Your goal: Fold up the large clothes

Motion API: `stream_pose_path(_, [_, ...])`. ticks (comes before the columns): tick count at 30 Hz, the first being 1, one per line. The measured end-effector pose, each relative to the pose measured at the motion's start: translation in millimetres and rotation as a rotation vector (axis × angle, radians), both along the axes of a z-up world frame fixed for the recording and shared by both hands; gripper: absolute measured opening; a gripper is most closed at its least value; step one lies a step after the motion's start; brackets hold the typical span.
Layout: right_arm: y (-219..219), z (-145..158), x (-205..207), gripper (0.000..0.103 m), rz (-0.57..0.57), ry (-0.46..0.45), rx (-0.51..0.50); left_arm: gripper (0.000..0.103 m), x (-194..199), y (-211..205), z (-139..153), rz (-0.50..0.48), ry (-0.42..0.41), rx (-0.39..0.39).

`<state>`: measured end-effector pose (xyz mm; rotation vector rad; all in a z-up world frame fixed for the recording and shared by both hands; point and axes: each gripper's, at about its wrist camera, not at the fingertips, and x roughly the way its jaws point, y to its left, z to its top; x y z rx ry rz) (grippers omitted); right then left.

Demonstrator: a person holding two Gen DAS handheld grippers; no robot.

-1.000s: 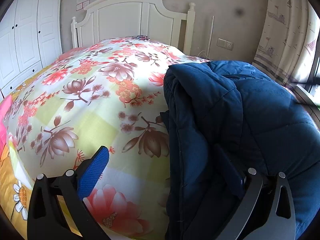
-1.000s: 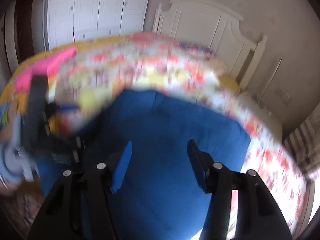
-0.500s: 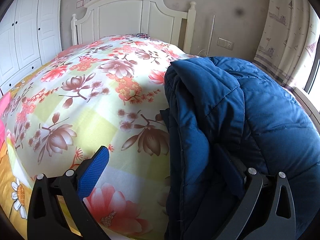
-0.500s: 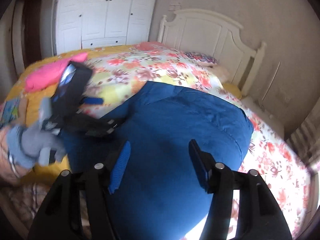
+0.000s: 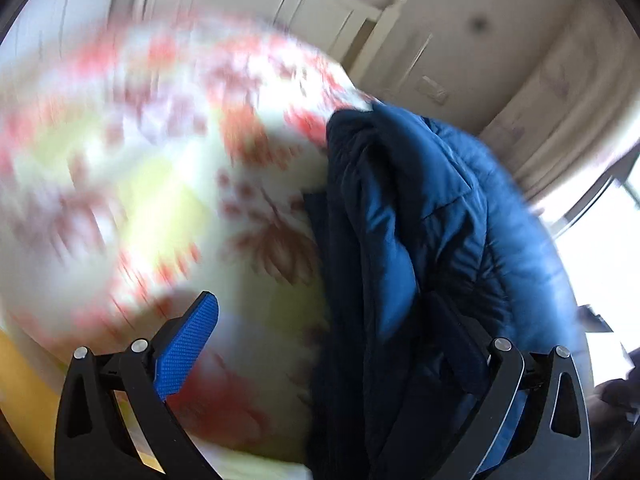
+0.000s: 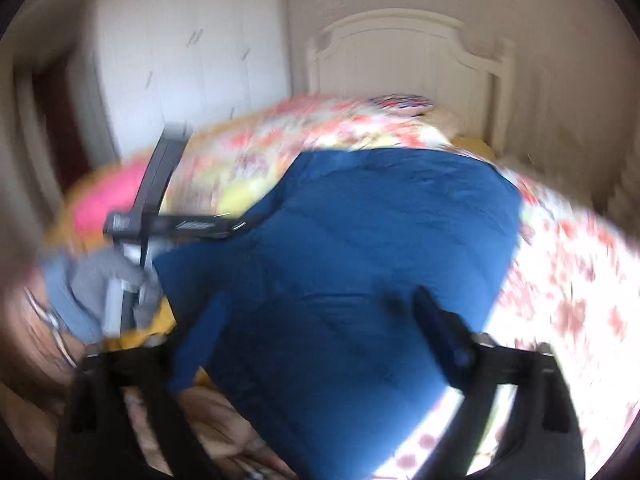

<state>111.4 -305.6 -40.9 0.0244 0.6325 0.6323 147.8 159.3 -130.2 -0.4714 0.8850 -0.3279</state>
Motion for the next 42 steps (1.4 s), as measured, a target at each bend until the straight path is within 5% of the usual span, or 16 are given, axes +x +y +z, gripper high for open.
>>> stream_pose_path(5, [-59,-42,35,0.101,-0.1,0.321,0.243,0.099,-2,8,-5,-0.176,0.068,-0.318])
stream_pose_path(7, [-60,-70,48,0.101,-0.038,0.475,0.355,0.099,1,-7,-8,-0.204,0.107,-0.253])
stream_pose_path(9, [-56,-83,53,0.101,-0.027,0.495,0.382,0.099,2,-20,-6,-0.23,0.091,-0.196])
stream_pose_path(12, [-55,-88,56,0.101,-0.024,0.513,0.397,0.099,3,-26,-7,-0.264,0.115,-0.222])
stream_pose_path(13, [-55,-88,56,0.101,-0.018,0.504,0.387,0.093,3,-28,-8,-0.288,0.12,-0.24])
stream_pose_path(17, [-51,-76,39,0.073,-0.025,0.36,0.334,0.071,-6,-34,-4,-0.297,0.051,-0.265])
stream_pose_path(26, [-94,-49,35,0.055,-0.194,0.084,0.253,0.061,21,-104,32,-0.293,-0.085,-0.2])
stream_pose_path(30, [-144,-35,56,0.054,-0.303,-0.002,0.219,0.059,79,-165,37,-0.333,-0.118,-0.234])
stream_pose_path(33, [-188,-39,85,0.057,-0.409,0.035,0.198,0.059,119,-212,16,-0.328,-0.001,-0.234])
stream_pose_path(37, [-229,-75,94,0.081,-0.478,0.209,0.289,0.097,124,-239,1,-0.289,0.019,-0.166])
stream_pose_path(42, [-224,-46,35,0.091,-0.535,0.06,0.166,0.098,93,-216,10,-0.205,-0.027,-0.144])
